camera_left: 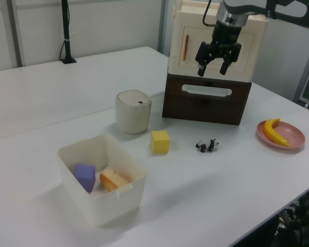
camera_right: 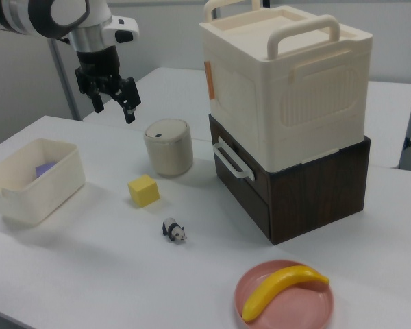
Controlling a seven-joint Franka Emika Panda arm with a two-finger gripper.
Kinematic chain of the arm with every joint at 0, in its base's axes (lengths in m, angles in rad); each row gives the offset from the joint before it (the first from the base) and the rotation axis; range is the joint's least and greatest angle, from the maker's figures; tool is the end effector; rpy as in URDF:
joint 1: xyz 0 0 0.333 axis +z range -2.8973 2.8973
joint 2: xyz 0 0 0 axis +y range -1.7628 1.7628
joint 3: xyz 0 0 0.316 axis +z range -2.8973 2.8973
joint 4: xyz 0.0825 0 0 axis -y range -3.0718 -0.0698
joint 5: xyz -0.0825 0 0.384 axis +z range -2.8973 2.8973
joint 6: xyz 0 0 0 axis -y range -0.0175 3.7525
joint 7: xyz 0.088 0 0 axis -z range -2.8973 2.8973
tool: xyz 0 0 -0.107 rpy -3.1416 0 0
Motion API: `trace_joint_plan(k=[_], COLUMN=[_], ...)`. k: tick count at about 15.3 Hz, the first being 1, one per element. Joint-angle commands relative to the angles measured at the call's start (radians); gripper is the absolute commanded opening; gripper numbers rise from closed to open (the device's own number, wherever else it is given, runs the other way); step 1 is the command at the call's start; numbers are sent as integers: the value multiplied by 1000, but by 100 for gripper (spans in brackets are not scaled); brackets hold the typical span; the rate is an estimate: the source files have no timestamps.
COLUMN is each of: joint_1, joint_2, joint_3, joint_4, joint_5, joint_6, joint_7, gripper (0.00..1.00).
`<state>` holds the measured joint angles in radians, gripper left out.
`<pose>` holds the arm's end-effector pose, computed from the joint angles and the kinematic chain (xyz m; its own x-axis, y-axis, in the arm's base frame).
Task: Slide open the drawer
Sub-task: 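Move the open gripper down toward the dark cabinet's drawer handle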
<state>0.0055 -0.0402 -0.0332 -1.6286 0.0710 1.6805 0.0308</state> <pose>0.5526 -0.0088 0.6296 0.9938 -0.0661 0.0894 -0.0595 -0.9954 -0.0750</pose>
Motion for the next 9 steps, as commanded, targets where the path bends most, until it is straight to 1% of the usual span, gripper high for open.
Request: trace_joint_plan(k=[1,2,3,9], joint_1=[20,21,19,21], joint_2=[-32,-36,-37,-23], joint_3=[-4,-4,-4,-4], joint_4=[-52,-54,-54,-53], joint_5=[26,29,35,39], joint_6=[-18,-19,-19,-15], joint_7=[-222,-156,-120,-123], gripper=[100,100,100,100])
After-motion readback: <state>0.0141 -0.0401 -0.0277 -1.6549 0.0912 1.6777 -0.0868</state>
